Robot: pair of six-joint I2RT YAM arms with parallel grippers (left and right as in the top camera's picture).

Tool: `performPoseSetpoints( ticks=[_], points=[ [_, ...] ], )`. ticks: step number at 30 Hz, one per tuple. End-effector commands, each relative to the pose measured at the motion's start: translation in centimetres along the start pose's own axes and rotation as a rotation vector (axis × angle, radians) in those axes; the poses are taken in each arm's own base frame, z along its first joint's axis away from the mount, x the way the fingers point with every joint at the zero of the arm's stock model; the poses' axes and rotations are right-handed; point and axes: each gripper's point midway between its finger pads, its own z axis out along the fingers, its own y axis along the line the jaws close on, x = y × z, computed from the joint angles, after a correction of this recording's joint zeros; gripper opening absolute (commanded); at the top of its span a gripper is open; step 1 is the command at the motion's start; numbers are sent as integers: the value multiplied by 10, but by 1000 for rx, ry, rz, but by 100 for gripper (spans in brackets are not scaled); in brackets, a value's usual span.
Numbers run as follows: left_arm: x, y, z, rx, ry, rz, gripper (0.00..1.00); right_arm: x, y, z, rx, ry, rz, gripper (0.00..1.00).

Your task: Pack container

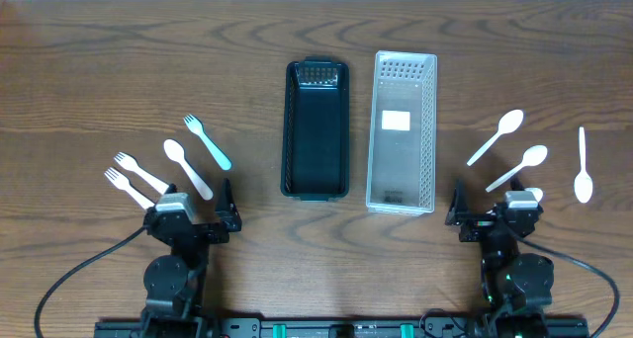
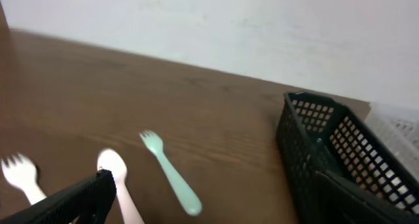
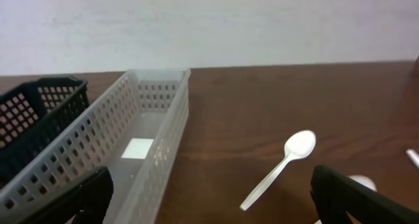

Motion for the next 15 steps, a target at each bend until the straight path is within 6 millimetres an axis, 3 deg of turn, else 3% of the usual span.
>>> performPoseSetpoints(
  ticks=[1,5,8,11,15],
  points=[
    [-38,-11,-5,14,-30,-57,98,-41,7,-4,-21,-60,55,99],
    [-83,-22,5,-5,2,17,98,-80,10,3,-19,-36,35,99],
    [-107,-31,28,-34,102,32,98,-107,14,23,-13,28,27,99],
    [-116,-35,55,-73,253,62,98,-122,20,51,-21,156,-21,99],
    [-110,-28,82,-160,517,87,98,-121,20,91,6,408,-61,99]
  ],
)
